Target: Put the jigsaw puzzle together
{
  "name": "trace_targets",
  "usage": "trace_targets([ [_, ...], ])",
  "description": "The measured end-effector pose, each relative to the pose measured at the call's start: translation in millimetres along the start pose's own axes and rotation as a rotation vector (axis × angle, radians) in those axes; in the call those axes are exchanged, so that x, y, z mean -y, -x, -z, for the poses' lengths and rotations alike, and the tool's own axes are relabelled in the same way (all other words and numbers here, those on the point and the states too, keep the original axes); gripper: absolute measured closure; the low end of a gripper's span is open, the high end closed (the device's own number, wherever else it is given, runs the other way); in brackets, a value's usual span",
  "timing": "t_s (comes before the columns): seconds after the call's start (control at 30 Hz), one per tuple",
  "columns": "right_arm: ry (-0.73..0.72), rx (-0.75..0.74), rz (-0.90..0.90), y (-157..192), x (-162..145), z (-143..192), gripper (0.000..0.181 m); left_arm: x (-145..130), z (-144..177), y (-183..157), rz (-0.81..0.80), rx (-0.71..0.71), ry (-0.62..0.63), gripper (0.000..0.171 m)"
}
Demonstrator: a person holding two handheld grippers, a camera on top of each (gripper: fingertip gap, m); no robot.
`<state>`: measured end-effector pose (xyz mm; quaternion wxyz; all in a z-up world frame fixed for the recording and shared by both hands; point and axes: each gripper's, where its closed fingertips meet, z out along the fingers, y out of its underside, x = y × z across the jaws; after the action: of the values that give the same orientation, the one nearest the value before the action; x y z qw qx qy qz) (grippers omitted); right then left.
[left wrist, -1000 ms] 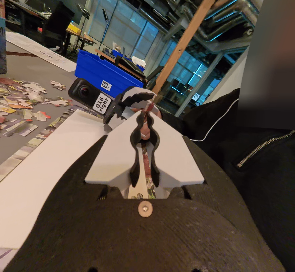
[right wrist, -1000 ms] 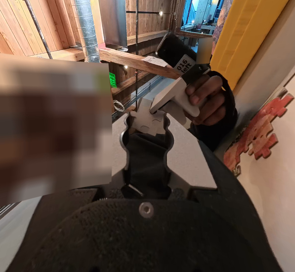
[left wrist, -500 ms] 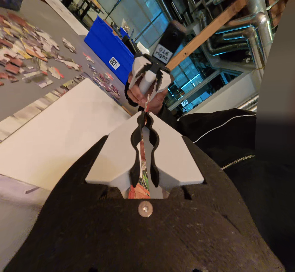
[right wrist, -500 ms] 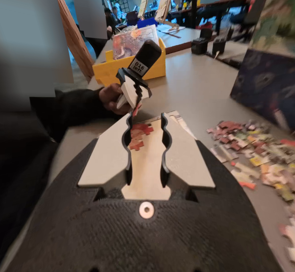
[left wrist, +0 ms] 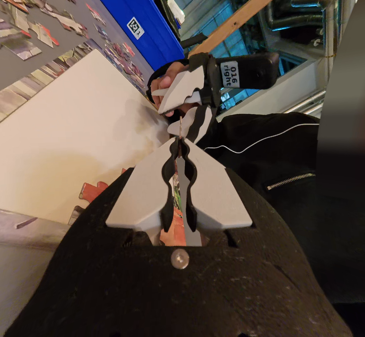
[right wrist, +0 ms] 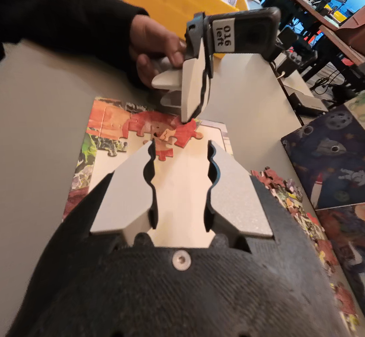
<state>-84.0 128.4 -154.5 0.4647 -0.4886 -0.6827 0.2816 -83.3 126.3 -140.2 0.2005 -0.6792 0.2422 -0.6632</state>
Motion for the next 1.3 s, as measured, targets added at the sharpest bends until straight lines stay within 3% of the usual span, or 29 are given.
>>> trace_targets([
  [0.27, 0.053, -0.004, 0.054, 4.2, -7.6, -2.7, 0.158, 1.8, 2.0, 2.6, 0.008, 0.005, -0.011, 0.171],
  [0.63, 0.028, -0.017, -0.017, -4.9, -5.3, 3.3, 0.163, 2.2, 2.0, 2.9, 0.000, 0.012, -0.014, 0.171],
  [0.93, -0.080, -0.023, -0.094, -12.9, 11.8, 13.6, 0.154, 2.8, 2.4, 3.1, -0.007, 0.020, -0.016, 0.171],
  [1.3, -0.026, -0.090, -0.116, -24.0, 0.8, 10.2, 0.158, 1.6, 1.7, 3.5, -0.007, 0.022, -0.011, 0.171],
])
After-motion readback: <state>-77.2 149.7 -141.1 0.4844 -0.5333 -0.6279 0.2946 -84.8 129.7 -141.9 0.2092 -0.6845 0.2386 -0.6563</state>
